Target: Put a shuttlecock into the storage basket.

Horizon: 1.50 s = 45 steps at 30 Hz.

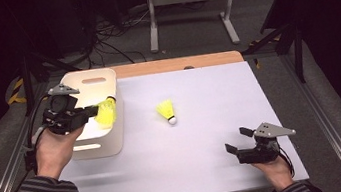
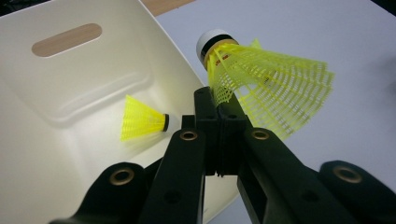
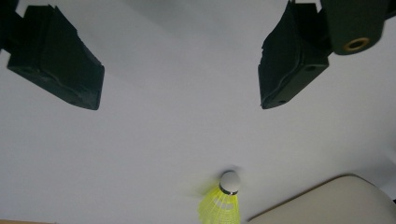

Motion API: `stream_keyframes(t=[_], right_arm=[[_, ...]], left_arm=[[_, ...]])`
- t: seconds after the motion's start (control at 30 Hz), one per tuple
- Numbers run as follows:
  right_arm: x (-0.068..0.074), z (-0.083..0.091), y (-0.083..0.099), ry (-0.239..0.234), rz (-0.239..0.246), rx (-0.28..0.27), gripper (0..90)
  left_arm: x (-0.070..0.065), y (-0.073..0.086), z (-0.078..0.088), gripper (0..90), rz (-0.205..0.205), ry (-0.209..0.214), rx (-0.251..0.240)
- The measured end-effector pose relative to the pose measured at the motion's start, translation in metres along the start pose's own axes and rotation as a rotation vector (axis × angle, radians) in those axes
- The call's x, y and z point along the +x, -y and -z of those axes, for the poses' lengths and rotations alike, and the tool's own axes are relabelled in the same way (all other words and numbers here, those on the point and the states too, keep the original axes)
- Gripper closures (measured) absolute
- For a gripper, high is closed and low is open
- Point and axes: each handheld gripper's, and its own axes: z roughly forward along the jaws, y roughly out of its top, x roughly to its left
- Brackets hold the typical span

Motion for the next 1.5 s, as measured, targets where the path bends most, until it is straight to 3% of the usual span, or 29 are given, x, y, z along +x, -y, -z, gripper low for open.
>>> stream_keyframes(t=[0.73, 1.5], right_arm=[[-0.001, 0.0, 0.0, 0.001, -0.005, -0.001, 14.9], [-0.001, 0.0, 0.0, -0.006, -0.01, -0.007, 15.0]], left_arm=[[0.025, 0.003, -0.01, 89.8, 0.053, -0.055, 0.022], [0.045, -0.005, -0.038, 89.6, 0.085, -0.128, 0.059]])
